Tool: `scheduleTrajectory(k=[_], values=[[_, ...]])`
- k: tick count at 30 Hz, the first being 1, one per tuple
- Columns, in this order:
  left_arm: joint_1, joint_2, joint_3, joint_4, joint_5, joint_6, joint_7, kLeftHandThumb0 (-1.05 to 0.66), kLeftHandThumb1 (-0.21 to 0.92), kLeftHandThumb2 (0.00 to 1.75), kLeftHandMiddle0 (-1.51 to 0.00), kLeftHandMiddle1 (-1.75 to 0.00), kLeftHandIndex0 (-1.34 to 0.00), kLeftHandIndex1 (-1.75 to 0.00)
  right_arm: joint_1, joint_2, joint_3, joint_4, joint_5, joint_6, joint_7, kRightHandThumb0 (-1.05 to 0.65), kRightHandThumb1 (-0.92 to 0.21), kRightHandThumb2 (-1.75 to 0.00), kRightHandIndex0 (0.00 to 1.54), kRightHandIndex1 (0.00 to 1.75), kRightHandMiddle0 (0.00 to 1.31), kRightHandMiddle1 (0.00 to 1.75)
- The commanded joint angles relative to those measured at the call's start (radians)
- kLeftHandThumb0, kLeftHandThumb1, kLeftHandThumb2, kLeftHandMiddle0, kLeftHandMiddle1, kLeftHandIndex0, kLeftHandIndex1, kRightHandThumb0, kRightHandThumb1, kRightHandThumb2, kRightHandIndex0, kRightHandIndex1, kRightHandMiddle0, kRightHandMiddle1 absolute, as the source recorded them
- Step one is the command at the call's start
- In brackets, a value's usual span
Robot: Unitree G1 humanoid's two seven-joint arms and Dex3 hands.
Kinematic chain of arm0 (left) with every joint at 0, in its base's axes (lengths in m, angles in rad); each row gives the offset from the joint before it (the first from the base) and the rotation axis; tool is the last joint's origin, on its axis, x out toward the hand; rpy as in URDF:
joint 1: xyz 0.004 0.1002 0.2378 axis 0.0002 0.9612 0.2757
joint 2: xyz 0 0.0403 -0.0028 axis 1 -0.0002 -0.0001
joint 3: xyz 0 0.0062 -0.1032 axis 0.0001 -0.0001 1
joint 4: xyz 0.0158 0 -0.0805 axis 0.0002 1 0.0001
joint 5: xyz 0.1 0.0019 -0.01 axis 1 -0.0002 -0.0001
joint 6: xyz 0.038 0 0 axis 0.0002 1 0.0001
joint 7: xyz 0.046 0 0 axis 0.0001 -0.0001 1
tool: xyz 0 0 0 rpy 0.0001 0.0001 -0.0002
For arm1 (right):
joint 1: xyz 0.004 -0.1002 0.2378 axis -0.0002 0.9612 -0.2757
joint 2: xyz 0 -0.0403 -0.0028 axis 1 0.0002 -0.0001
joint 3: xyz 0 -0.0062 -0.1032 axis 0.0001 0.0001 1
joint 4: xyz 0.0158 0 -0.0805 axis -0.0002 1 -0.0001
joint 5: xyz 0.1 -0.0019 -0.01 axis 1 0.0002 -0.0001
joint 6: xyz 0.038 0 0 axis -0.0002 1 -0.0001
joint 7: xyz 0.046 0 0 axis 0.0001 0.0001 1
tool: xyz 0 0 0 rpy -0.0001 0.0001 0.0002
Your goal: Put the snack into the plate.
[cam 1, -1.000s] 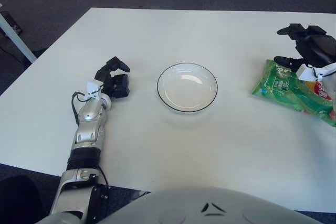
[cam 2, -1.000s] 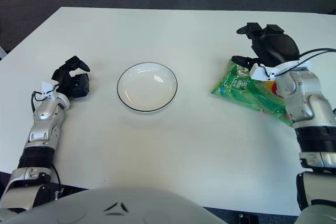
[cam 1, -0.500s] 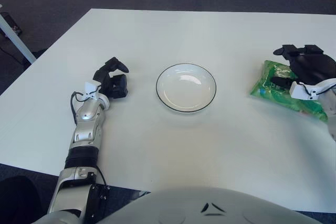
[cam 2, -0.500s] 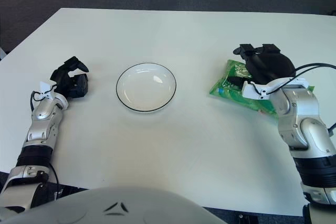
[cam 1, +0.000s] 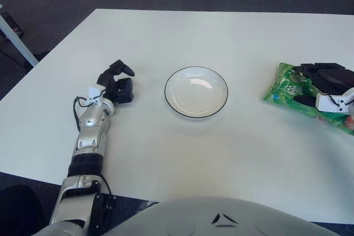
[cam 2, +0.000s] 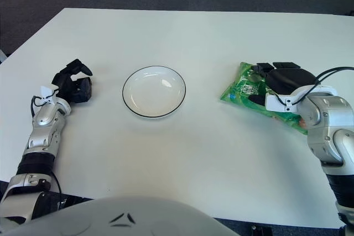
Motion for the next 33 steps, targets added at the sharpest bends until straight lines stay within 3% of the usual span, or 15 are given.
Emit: scheduleTrajectory(k=[1, 23, 31, 33], values=[[0.089, -0.033, -0.005, 0.076, 0.014, 0.017, 0.012, -0.46, 0.37, 1.25, -1.29, -1.75, -0.57, -1.75, 0.002, -0.046, -0.01, -0.036, 0.011, 0.012, 0.074, -1.05, -0.92, -0.84, 0.0, 0.0, 0.0, 0.05], [0.094, -0.039, 0.004, 0.075, 0.02, -0.001, 0.031, -0.46, 0.36, 1.26, -1.29, -1.75, -0.58, -1.75, -0.051, -0.136, 0.077, 0.009, -0.021, 0.082, 0.325, -1.05, -0.92, -0.82, 0.0, 0.0, 0.0, 0.0], [0.094, -0.048, 0.01, 0.073, 0.012, -0.005, 0.038, -0.47, 0.35, 1.27, -1.29, -1.75, -0.58, -1.75, -0.115, -0.094, 0.163, 0.104, -0.013, 0.092, 0.339, -1.05, -0.92, -0.78, 0.0, 0.0, 0.0, 0.0], [0.093, -0.05, 0.013, 0.073, 0.01, -0.005, 0.041, -0.47, 0.35, 1.27, -1.29, -1.75, -0.58, -1.75, -0.13, -0.07, 0.2, 0.181, -0.023, 0.075, 0.298, -1.05, -0.92, -0.74, 0.0, 0.0, 0.01, 0.01]])
